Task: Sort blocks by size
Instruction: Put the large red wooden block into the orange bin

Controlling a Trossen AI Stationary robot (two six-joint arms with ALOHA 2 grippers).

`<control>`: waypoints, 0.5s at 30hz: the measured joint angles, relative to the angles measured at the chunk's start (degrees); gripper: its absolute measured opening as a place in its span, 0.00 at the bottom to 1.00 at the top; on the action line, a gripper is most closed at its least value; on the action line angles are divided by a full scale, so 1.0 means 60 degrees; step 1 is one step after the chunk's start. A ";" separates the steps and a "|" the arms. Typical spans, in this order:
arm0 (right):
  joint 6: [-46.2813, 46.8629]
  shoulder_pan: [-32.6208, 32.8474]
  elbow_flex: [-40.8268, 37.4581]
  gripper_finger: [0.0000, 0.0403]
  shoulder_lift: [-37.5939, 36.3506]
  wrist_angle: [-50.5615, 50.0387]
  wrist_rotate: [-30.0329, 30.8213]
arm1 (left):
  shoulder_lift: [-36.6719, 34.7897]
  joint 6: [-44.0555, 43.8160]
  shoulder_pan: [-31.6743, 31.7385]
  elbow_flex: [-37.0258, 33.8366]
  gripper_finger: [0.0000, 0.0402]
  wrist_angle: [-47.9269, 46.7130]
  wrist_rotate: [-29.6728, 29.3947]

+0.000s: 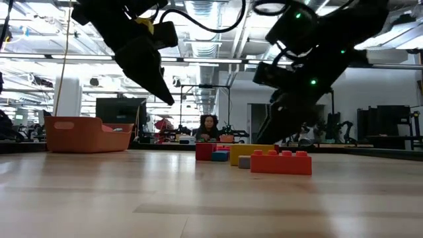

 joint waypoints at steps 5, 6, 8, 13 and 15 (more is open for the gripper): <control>0.0026 -0.0216 0.0019 0.62 0.0314 0.0366 -0.0044 | 0.0000 0.0126 0.0000 0.0000 0.69 -0.0065 -0.0011; 0.0027 -0.0239 0.0019 0.61 0.0326 0.0380 -0.0085 | 0.0000 0.0149 0.0000 0.0000 0.69 -0.0070 -0.0011; 0.0025 -0.0313 0.0019 0.57 0.0329 0.0384 -0.0339 | 0.0000 0.0150 0.0000 0.0000 0.69 -0.0073 -0.0011; 0.0113 -0.0536 0.0019 0.40 0.0325 0.0312 -0.0920 | 0.0000 0.0188 0.0000 0.0000 0.69 -0.0246 -0.0011; 0.0109 -0.0599 0.0026 0.36 0.0311 0.0218 -0.0951 | 0.0000 0.0249 0.0000 0.0000 0.69 -0.0267 -0.0011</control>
